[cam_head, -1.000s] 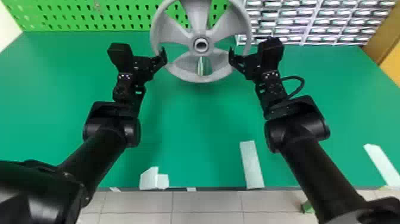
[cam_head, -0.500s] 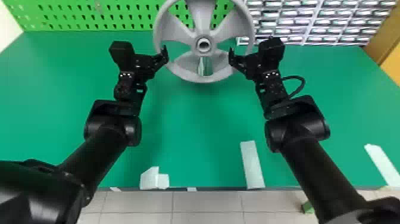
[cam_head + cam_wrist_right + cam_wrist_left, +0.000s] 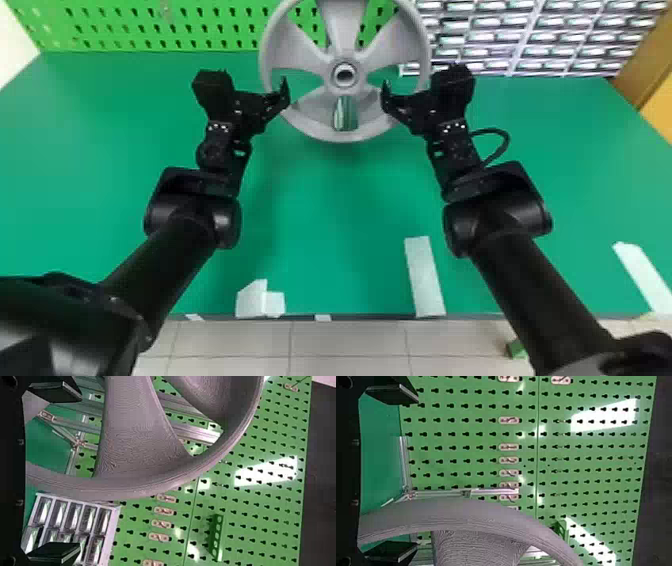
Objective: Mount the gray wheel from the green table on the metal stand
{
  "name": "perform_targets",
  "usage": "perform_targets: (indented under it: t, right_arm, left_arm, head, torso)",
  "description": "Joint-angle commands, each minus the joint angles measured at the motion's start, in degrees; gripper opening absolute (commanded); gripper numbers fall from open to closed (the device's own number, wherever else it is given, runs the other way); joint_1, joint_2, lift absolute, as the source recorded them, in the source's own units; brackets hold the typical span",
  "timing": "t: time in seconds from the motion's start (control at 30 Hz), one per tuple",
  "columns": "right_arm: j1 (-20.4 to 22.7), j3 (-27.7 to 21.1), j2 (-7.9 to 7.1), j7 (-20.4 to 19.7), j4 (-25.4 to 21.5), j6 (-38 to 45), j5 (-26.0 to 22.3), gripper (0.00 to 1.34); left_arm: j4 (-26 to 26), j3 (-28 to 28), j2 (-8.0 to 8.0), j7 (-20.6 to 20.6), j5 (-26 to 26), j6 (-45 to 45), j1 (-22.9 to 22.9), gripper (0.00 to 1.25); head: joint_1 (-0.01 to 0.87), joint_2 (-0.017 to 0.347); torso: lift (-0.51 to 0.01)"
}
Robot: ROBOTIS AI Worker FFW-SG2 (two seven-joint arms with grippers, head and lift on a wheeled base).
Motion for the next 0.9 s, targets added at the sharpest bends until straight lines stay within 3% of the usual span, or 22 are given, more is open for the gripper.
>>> perform_targets:
  t: [0.0, 0.17, 0.37, 0.6, 0.87]
  right_arm:
    - [-0.01, 0.05, 0.05, 0.01, 0.00, 0.00, 0.00, 1.34]
    - [0.08, -0.04, 0.05, -0.08, 0.00, 0.00, -0.09, 1.34]
    - [1.31, -0.04, 0.05, -0.35, -1.58, 0.00, -1.32, 1.34]
    - [4.03, -0.04, 0.05, -0.52, -6.24, 1.05, -1.93, 1.34]
    - [5.96, -0.56, 0.05, -0.52, -9.76, 1.14, -2.28, 1.34]
  left_arm:
    - [-0.06, -0.40, 0.01, 0.08, 0.29, -0.02, 0.01, 1.25]
    - [-0.23, -0.48, 0.01, -0.01, 0.20, -0.02, 0.37, 1.25]
    - [-4.01, -0.05, 0.18, 0.08, -0.68, 0.07, 2.04, 1.25]
    - [-13.77, 1.27, 1.42, 1.66, -3.41, 3.67, 6.61, 1.25]
    - [-21.24, 3.21, 2.03, 1.75, -3.67, 6.04, 10.65, 1.25]
  head:
    - [0.867, 0.052]
    - [0.867, 0.052]
    - [0.867, 0.052]
    - [0.867, 0.052]
    - [0.867, 0.052]
  torso:
    - [-0.100]
    - [-0.100]
    - [-0.100]
    - [-0.100]
    - [-0.100]
